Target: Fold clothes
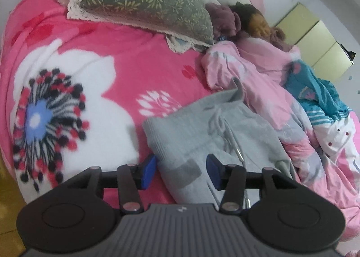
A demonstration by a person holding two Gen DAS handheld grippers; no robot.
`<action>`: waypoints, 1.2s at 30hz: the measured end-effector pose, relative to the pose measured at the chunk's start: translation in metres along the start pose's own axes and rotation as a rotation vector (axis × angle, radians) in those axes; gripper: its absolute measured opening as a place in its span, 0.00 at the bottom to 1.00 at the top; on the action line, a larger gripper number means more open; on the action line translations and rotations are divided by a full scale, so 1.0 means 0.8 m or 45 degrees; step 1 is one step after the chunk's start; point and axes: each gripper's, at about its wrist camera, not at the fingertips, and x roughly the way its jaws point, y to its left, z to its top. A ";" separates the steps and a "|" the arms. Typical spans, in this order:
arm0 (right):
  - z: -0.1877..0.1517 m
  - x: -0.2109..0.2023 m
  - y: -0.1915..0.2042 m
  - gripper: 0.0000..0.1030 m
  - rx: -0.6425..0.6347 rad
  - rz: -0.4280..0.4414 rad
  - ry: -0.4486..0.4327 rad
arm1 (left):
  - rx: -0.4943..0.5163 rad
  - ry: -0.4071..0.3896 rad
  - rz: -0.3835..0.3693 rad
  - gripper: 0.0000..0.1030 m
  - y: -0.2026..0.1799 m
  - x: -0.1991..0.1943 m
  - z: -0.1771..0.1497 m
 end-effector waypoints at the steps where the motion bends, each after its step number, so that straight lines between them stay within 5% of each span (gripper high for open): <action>1: -0.014 -0.005 -0.021 0.83 0.046 -0.006 0.015 | 0.005 0.007 0.001 0.48 -0.003 -0.003 -0.003; 9: -0.067 0.043 -0.094 0.83 0.329 0.213 0.121 | 0.046 0.072 0.001 0.49 -0.033 -0.015 -0.029; 15: -0.034 0.120 -0.066 0.81 0.250 0.294 0.153 | 0.065 0.012 0.086 0.49 -0.049 0.003 -0.026; 18: -0.030 0.145 -0.046 0.45 0.175 0.251 0.194 | 0.051 0.018 0.120 0.47 -0.050 0.023 -0.020; 19: -0.032 0.145 -0.044 0.31 0.165 0.243 0.191 | 0.045 0.021 0.133 0.36 -0.050 0.028 -0.018; 20: -0.033 0.138 -0.046 0.19 0.174 0.259 0.175 | 0.045 0.017 0.153 0.20 -0.052 0.030 -0.016; 23: -0.040 0.109 -0.058 0.14 0.223 0.339 0.119 | 0.045 0.017 0.152 0.07 -0.056 0.027 -0.011; 36: -0.113 -0.055 -0.109 0.12 0.363 0.448 0.028 | 0.068 0.000 -0.040 0.06 -0.068 -0.059 -0.019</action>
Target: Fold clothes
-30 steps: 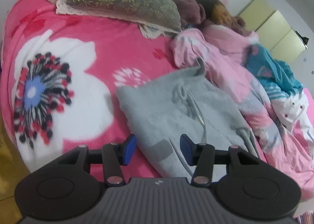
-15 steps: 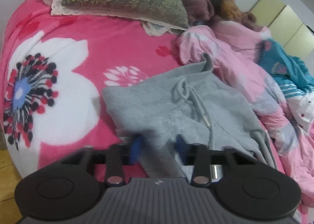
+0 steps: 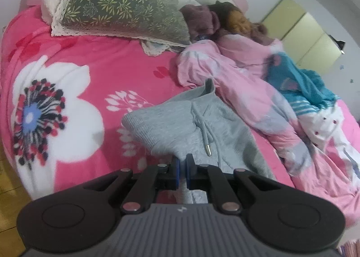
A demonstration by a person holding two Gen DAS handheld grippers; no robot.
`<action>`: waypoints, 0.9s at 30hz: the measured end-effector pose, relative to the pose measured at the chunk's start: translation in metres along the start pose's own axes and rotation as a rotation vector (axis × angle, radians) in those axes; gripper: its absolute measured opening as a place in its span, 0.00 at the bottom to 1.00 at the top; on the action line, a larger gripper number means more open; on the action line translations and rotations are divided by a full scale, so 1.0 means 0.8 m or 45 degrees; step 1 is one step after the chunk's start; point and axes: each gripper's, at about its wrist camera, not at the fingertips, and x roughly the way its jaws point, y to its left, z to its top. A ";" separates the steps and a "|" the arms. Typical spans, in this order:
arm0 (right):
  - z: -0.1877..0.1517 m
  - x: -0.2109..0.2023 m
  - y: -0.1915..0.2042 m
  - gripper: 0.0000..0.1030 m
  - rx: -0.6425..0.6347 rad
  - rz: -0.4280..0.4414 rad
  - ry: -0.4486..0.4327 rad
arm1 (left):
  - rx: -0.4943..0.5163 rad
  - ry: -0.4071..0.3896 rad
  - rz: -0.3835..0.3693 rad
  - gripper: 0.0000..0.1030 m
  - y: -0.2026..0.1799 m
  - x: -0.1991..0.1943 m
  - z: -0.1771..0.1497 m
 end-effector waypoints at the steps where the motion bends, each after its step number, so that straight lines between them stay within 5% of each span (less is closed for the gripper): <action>1: -0.006 -0.012 -0.003 0.12 0.001 -0.014 -0.007 | 0.002 0.005 -0.002 0.06 0.003 -0.004 -0.004; 4: -0.020 -0.043 -0.014 0.15 0.008 -0.060 -0.014 | 0.015 0.024 0.024 0.06 0.015 -0.002 -0.013; 9: -0.009 -0.060 -0.037 0.39 0.119 -0.245 0.005 | -0.006 0.076 0.014 0.08 0.034 0.011 -0.018; 13: 0.001 -0.114 -0.004 0.55 -0.023 -0.392 -0.191 | -0.021 0.069 -0.026 0.27 0.044 0.012 -0.019; 17: 0.023 -0.132 0.048 0.57 -0.221 -0.468 -0.352 | -0.048 0.065 -0.066 0.33 0.048 0.014 -0.020; 24: 0.033 0.043 0.185 0.58 -0.811 -0.368 -0.041 | -0.022 0.022 -0.088 0.34 0.049 0.014 -0.026; 27: 0.004 0.163 0.229 0.58 -1.083 -0.315 0.148 | -0.002 0.005 -0.086 0.33 0.048 0.016 -0.026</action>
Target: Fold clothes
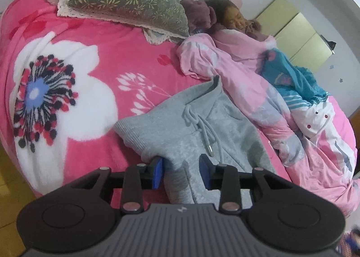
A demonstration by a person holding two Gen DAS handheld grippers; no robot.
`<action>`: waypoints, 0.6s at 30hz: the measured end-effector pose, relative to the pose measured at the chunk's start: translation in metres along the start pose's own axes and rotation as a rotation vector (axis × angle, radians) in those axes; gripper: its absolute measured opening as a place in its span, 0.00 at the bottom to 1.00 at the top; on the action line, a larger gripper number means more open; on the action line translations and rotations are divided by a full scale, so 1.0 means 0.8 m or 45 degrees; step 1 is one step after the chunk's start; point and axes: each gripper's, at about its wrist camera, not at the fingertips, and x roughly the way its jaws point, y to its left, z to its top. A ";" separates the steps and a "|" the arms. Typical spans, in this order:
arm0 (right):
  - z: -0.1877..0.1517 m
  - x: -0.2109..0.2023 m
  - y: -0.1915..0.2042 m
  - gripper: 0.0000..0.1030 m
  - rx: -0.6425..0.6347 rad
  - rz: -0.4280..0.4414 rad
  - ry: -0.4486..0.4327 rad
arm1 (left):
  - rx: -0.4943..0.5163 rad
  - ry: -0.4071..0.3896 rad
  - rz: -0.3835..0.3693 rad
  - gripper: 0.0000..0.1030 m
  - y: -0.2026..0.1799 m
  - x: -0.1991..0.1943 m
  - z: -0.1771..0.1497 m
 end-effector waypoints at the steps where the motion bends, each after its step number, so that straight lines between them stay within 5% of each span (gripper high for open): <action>1: 0.008 0.039 0.022 0.58 -0.090 0.024 0.041 | 0.010 -0.006 -0.002 0.33 -0.001 0.001 0.000; 7: 0.024 0.234 0.102 0.57 -0.425 0.049 0.232 | 0.109 -0.031 0.003 0.33 -0.007 0.010 0.000; 10: 0.013 0.290 0.108 0.52 -0.588 -0.013 0.303 | 0.142 -0.032 -0.008 0.33 -0.006 0.017 -0.001; 11: 0.010 0.303 0.107 0.32 -0.618 -0.053 0.311 | 0.146 -0.033 -0.018 0.33 -0.004 0.019 -0.001; 13: 0.015 0.309 0.101 0.16 -0.587 -0.059 0.302 | 0.143 -0.037 -0.042 0.33 -0.001 0.022 0.000; 18: 0.029 0.296 0.096 0.10 -0.549 -0.031 0.239 | 0.120 -0.047 -0.106 0.32 0.010 0.028 -0.001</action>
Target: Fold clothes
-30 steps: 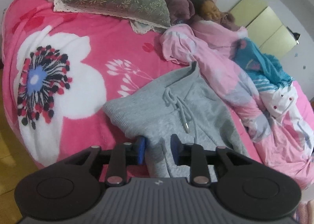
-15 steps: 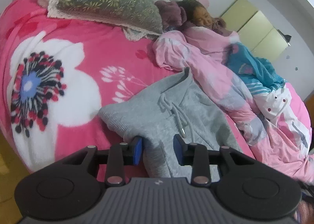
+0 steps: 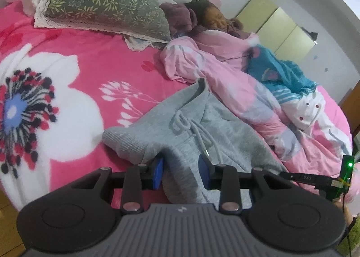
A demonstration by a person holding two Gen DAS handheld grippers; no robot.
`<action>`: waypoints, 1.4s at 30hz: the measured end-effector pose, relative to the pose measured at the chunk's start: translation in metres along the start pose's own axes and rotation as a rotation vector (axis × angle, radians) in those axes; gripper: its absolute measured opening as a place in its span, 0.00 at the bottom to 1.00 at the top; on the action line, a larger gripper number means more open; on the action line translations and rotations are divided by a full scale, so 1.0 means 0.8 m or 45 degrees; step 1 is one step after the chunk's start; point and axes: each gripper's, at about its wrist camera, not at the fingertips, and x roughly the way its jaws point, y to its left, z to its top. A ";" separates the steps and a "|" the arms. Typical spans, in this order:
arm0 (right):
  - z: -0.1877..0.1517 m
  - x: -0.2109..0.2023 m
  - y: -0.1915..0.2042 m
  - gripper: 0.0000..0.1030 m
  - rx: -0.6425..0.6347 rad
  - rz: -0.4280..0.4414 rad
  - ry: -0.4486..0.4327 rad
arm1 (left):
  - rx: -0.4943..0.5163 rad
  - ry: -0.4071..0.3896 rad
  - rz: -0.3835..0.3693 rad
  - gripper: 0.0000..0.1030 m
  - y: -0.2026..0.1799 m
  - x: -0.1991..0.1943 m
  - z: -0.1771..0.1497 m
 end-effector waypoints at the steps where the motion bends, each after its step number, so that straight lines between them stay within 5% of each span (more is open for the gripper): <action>1: 0.003 -0.002 -0.001 0.10 0.001 -0.004 -0.015 | -0.006 -0.003 -0.009 0.30 0.002 0.000 -0.001; 8: 0.015 0.034 -0.033 0.11 0.095 -0.103 -0.009 | -0.058 -0.019 -0.049 0.24 0.017 0.000 0.000; 9: 0.010 0.052 -0.039 0.15 0.094 -0.108 0.056 | -0.056 -0.021 -0.050 0.24 0.017 0.000 0.000; 11: 0.003 0.079 -0.051 0.46 0.095 -0.123 0.152 | -0.043 -0.023 -0.058 0.24 0.017 0.000 0.000; 13: 0.003 0.082 -0.059 0.55 0.103 -0.142 0.163 | -0.024 -0.022 -0.069 0.25 0.017 0.000 0.000; 18: 0.029 0.021 -0.043 0.56 0.022 -0.186 0.003 | -0.022 -0.026 -0.108 0.25 0.025 -0.001 0.000; 21: 0.050 -0.009 -0.005 0.57 -0.038 -0.076 -0.120 | -0.036 -0.047 -0.121 0.24 0.028 -0.002 -0.003; 25: 0.086 0.005 0.072 0.61 -0.036 0.270 -0.097 | -0.016 -0.067 -0.103 0.23 0.024 -0.002 -0.008; 30: 0.131 0.096 0.177 0.61 0.090 0.531 0.148 | 0.062 -0.083 -0.053 0.23 0.014 -0.003 -0.012; 35: 0.150 0.182 0.236 0.59 0.239 0.470 0.385 | 0.107 -0.100 -0.026 0.15 0.010 -0.005 -0.014; 39: 0.137 0.205 0.246 0.52 0.231 0.380 0.441 | 0.128 -0.101 -0.018 0.12 0.010 -0.006 -0.014; 42: 0.138 0.188 0.245 0.20 0.205 0.359 0.388 | 0.134 -0.113 -0.017 0.08 0.009 -0.009 -0.014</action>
